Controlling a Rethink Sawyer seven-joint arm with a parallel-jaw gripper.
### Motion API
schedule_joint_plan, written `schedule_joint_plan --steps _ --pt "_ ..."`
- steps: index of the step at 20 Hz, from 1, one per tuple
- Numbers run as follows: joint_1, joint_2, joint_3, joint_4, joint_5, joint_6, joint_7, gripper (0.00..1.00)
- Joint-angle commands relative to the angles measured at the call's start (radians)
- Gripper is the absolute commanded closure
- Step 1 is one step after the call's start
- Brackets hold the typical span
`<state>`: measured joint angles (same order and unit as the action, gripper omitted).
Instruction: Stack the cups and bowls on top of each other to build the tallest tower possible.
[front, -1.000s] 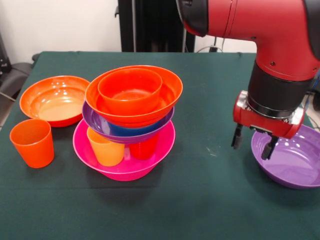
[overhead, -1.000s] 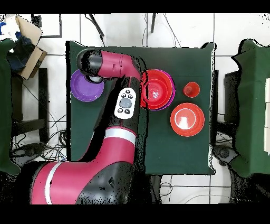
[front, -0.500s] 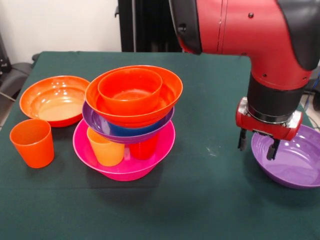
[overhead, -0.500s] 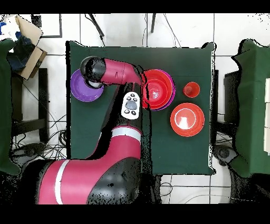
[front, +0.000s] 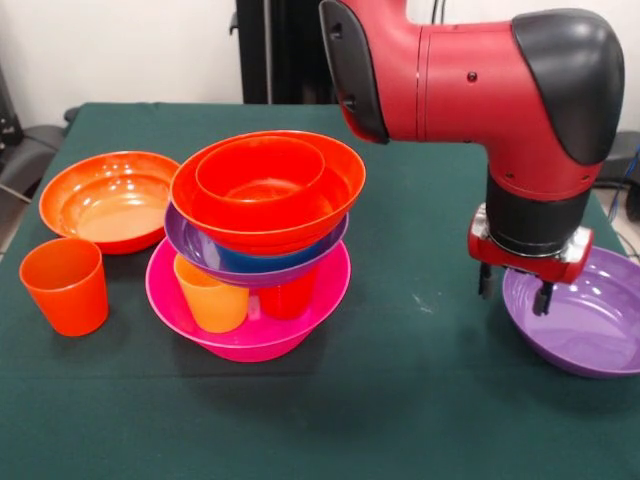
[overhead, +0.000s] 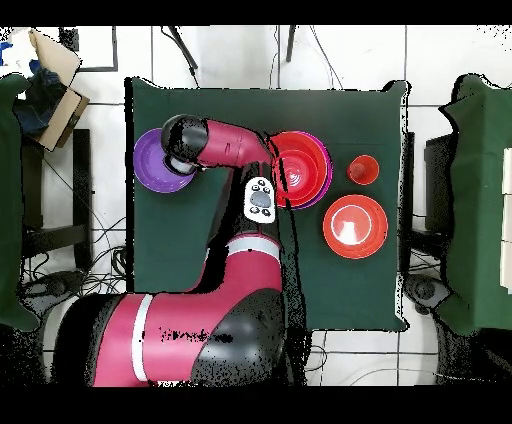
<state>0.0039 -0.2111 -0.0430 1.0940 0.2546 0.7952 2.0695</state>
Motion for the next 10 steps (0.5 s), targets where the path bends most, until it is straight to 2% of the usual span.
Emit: schedule_joint_plan --steps 1,4,10 --pt "-0.016 0.017 0.115 0.038 -0.131 -0.019 -0.191 0.00" --pt "-0.025 0.013 0.126 0.042 -0.150 -0.011 -0.190 0.00" --pt "-0.022 0.049 0.135 -0.022 -0.168 0.026 -0.158 0.00"
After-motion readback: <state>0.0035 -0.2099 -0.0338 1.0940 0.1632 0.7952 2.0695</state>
